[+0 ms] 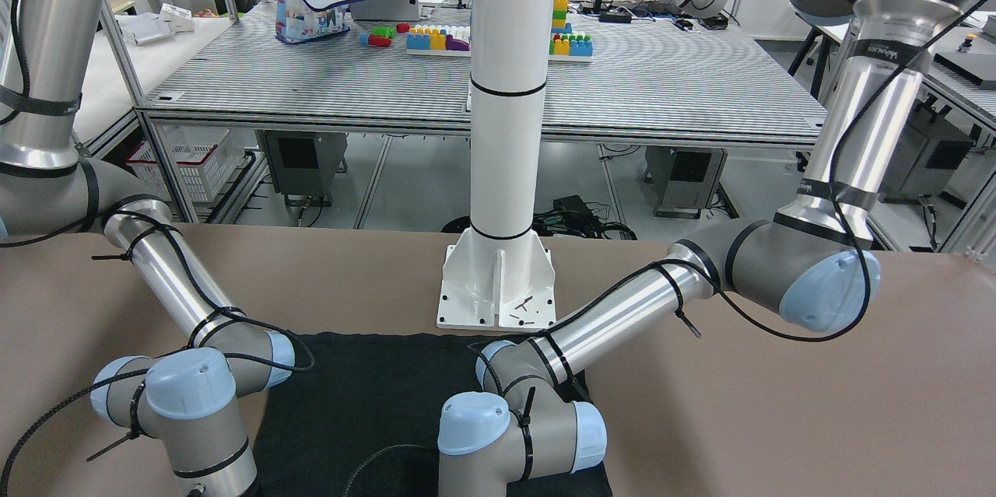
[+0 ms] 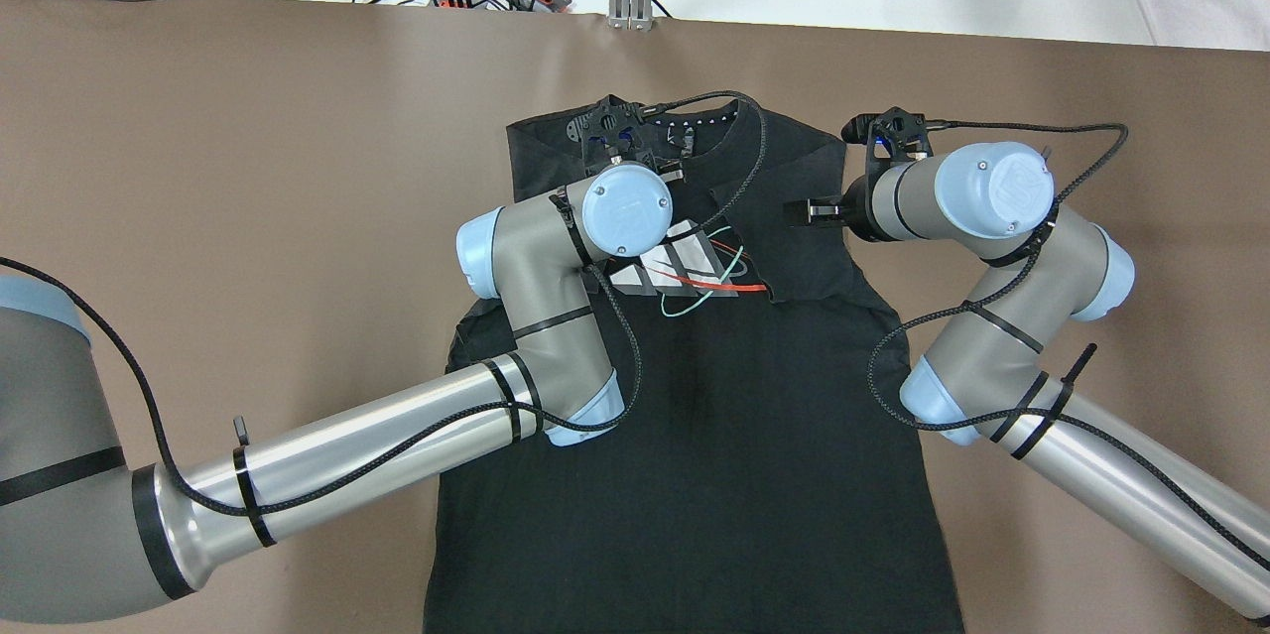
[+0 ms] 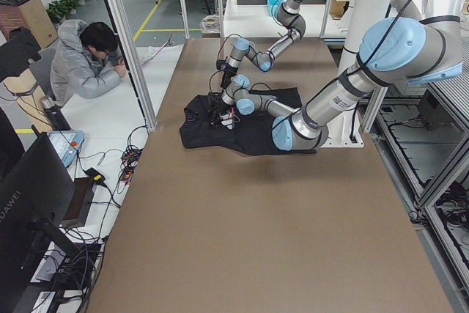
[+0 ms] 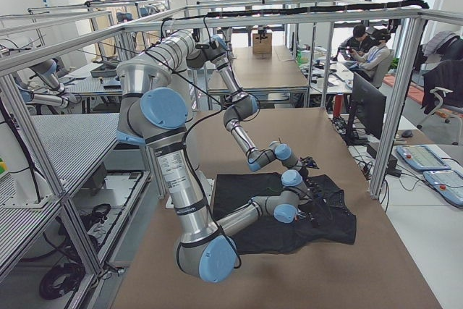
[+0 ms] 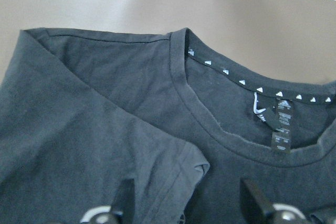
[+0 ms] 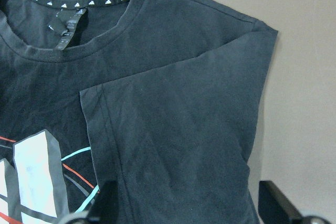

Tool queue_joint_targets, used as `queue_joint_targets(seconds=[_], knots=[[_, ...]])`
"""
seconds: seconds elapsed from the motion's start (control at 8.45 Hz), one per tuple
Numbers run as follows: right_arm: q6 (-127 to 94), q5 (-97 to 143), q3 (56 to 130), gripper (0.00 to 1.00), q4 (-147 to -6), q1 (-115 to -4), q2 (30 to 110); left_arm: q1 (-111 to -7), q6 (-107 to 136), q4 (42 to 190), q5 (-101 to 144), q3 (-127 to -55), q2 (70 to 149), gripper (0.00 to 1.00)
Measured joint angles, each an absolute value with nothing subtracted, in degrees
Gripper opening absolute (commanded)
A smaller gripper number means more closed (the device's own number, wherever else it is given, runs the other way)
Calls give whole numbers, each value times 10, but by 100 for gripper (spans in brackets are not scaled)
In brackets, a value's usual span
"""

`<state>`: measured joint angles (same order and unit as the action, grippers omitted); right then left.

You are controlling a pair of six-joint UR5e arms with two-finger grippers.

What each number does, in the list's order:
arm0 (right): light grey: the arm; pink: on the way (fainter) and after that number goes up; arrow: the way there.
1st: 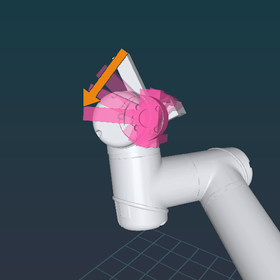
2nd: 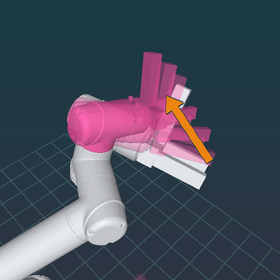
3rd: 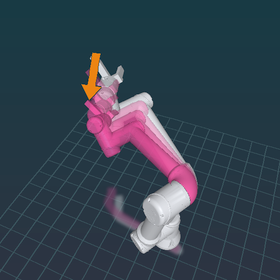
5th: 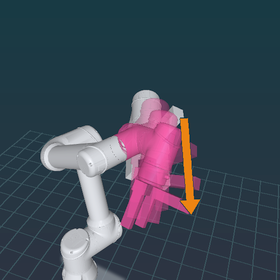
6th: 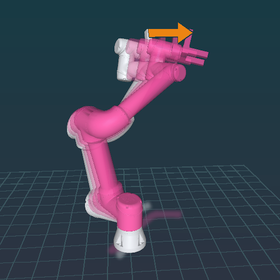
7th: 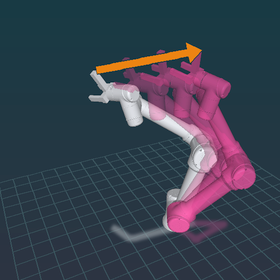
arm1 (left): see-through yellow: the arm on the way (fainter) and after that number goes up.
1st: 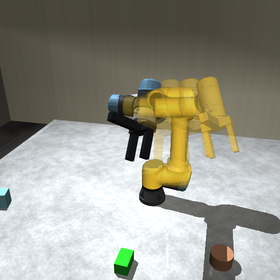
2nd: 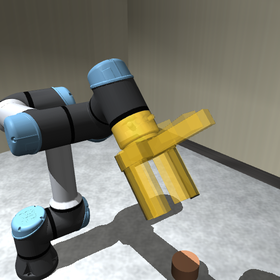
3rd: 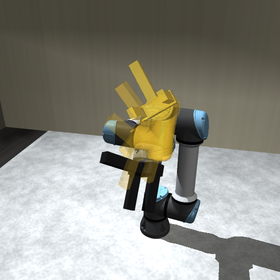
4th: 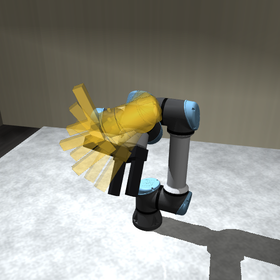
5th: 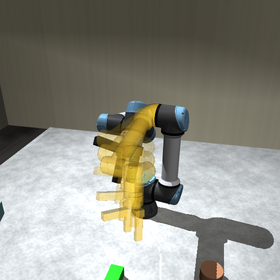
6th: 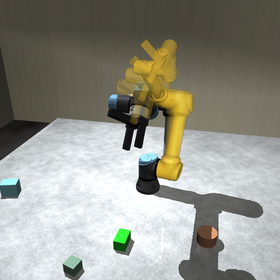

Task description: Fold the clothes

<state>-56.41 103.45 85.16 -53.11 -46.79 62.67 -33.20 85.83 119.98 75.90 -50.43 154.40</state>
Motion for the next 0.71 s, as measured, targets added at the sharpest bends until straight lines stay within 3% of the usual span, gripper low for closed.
queue_joint_targets(seconds=[0.35, 0.59, 0.71], knots=[[-564, 1038, 857, 94, -531, -468, 626, -338, 862, 1193, 777, -547, 1540, 100], [-565, 1051, 873, 94, -534, -468, 626, -341, 863, 1158, 803, -637, 1501, 100], [-571, 1068, 884, 94, -534, -468, 632, -341, 863, 1118, 819, -720, 1454, 100]])
